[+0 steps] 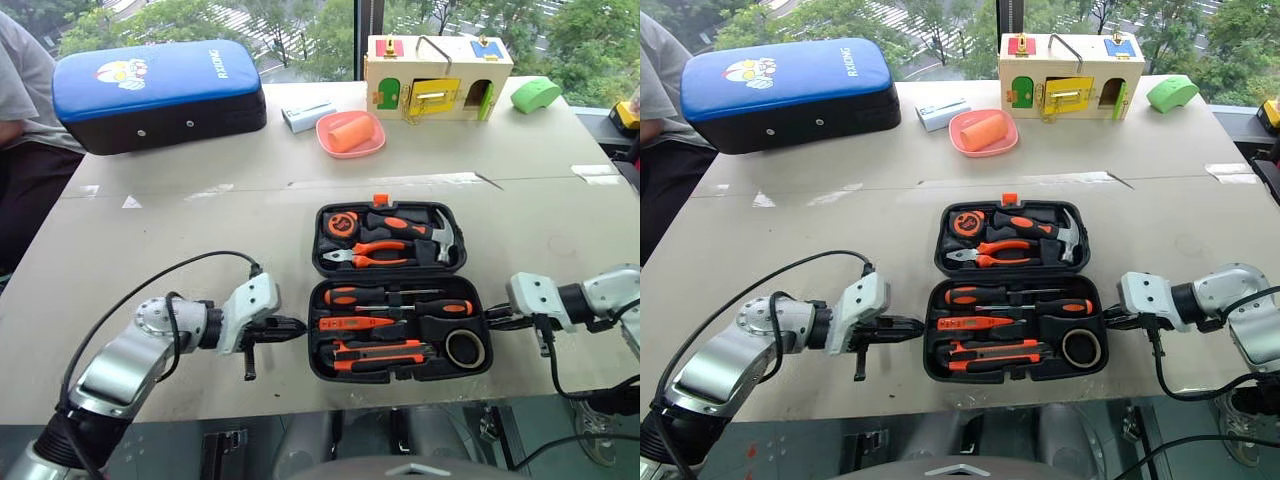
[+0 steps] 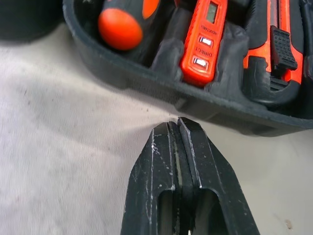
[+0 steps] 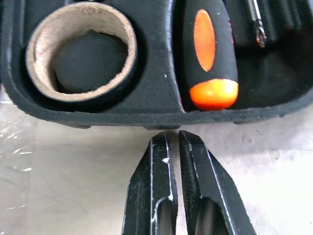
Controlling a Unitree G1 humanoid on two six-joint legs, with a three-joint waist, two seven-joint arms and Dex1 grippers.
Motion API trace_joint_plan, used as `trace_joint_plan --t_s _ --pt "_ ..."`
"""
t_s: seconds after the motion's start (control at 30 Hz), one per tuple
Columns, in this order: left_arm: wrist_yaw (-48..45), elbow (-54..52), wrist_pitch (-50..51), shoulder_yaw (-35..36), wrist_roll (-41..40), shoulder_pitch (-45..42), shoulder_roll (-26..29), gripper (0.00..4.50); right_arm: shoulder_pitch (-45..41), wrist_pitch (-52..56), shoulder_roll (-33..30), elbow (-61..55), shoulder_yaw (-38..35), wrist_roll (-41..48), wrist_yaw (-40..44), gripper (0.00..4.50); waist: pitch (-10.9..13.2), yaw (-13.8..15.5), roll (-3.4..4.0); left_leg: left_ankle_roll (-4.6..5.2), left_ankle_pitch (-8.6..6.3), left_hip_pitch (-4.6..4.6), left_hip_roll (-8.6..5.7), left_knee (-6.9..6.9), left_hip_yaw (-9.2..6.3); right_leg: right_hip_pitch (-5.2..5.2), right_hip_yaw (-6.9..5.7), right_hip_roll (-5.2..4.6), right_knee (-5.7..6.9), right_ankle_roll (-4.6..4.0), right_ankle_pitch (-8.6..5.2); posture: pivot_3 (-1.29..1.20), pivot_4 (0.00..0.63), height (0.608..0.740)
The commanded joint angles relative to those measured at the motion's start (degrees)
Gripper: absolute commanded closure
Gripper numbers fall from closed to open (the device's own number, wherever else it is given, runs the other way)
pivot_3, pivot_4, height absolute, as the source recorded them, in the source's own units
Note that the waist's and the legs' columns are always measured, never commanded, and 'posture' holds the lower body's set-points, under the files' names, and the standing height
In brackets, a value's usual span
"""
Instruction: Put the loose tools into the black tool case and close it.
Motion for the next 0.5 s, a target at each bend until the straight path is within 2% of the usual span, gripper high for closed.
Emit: trace_joint_plan --t_s 0.03,0.07,0.13,0.17,0.23,0.27,0.37,0.5 --pt "1.83 1.43 6.61 8.03 -4.04 2.47 1.97 3.54 1.41 7.89 -4.47 -1.03 -6.85 4.78 0.57 3.70 0.00 0.17 0.01 0.00 0.00 0.00 0.00 0.00 -0.01 0.00 -0.01 -0.01 -0.01 0.00 0.00 0.00 0.150 0.735" --pt "2.48 1.97 9.17 10.46 -5.77 2.63 2.19 2.89 1.47 11.48 -5.03 -1.27 -8.51 7.14 0.73 3.05 0.00 0.24 0.01 0.00 0.00 0.00 0.00 0.00 -0.02 0.01 -0.03 -0.01 -0.01 0.00 0.00 0.00 0.150 0.735" --pt "4.85 4.31 18.24 15.48 -11.86 -0.80 1.57 2.07 -2.31 22.97 -4.53 -0.13 -11.01 12.20 -1.65 2.21 0.00 0.25 0.01 0.02 -0.01 0.01 0.03 0.00 -0.06 0.03 -0.07 0.00 0.00 -0.01 0.00 0.00 0.150 0.735" --pt "5.79 4.95 21.30 16.73 -13.83 -2.34 1.26 1.42 -3.77 26.63 -4.25 0.19 -11.51 13.54 -2.56 1.59 0.01 0.24 0.01 0.14 -0.08 0.02 0.04 0.01 -0.11 0.04 -0.11 0.01 0.03 -0.02 0.01 0.00 0.150 0.735" --pt "8.01 5.81 26.40 17.66 -16.48 -5.70 0.37 0.44 -5.99 31.61 -3.77 0.50 -11.52 15.09 -3.93 0.57 0.02 0.20 0.00 0.15 -0.08 0.04 0.03 0.06 -0.14 0.03 -0.15 0.01 0.15 -0.08 0.05 0.00 0.150 0.735" --pt "11.12 7.41 32.09 18.16 -18.84 -10.50 -2.17 0.04 -9.04 36.08 -1.94 1.62 -10.90 15.55 -6.90 0.15 0.01 0.25 0.00 0.15 -0.08 0.05 0.02 0.07 -0.15 0.04 -0.17 0.01 0.16 -0.09 0.05 0.00 0.150 0.735" --pt "19.62 11.71 44.35 18.46 -21.86 -22.16 -9.78 0.00 -17.93 48.60 4.03 5.75 -9.67 16.33 -15.68 0.06 0.03 0.56 -0.07 -0.02 0.02 -0.01 -0.02 0.28 -0.22 0.08 -0.27 0.00 0.23 -0.07 0.07 0.00 0.150 0.735" --pt "27.96 15.51 50.38 17.97 -19.68 -29.99 -17.04 0.00 -25.14 57.36 10.15 9.78 -9.78 16.59 -22.87 0.06 0.03 0.40 -0.15 -0.09 0.06 -0.22 -0.08 0.59 -0.21 -0.04 -0.21 0.01 0.45 -0.05 0.06 0.00 0.150 0.735"
